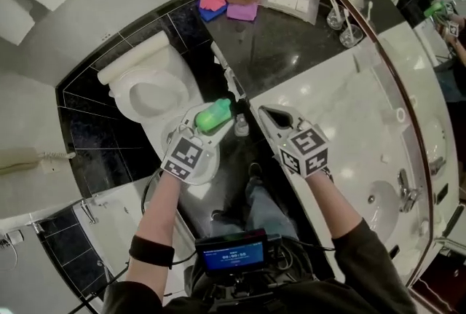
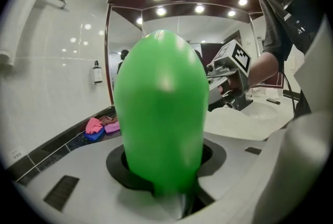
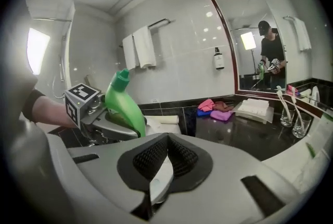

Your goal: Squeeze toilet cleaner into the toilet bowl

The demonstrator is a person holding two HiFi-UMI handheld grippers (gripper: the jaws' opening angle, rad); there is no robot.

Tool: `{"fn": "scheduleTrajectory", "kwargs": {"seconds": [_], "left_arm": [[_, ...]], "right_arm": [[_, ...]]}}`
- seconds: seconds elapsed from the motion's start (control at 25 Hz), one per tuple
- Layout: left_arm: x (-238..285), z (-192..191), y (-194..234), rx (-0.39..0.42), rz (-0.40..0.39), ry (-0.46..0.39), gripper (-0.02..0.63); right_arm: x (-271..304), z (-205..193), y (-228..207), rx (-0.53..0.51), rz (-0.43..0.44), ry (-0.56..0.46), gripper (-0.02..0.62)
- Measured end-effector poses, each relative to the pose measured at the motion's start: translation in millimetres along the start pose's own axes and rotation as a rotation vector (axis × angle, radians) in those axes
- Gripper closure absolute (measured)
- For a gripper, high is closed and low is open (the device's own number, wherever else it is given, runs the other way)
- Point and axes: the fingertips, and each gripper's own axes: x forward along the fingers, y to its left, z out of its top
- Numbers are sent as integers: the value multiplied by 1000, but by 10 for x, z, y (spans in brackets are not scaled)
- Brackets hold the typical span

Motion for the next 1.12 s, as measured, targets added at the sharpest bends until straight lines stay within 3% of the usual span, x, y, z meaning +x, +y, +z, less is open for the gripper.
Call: {"fn": "scheduleTrajectory", "kwargs": {"seconds": [0.16,0.52,1.12], "left_arm": [[671,89,104,-3,-30,-16,426],[1824,63,289,-7,-77,-32,426],[2566,-121,595,-10,-60,-113,425]], "right_arm": [[-22,-132,-527,36,-67,-8,592],[113,-439,-1292,111,-109,2,592],[336,-882,-1815,190,-132,31,592]]}}
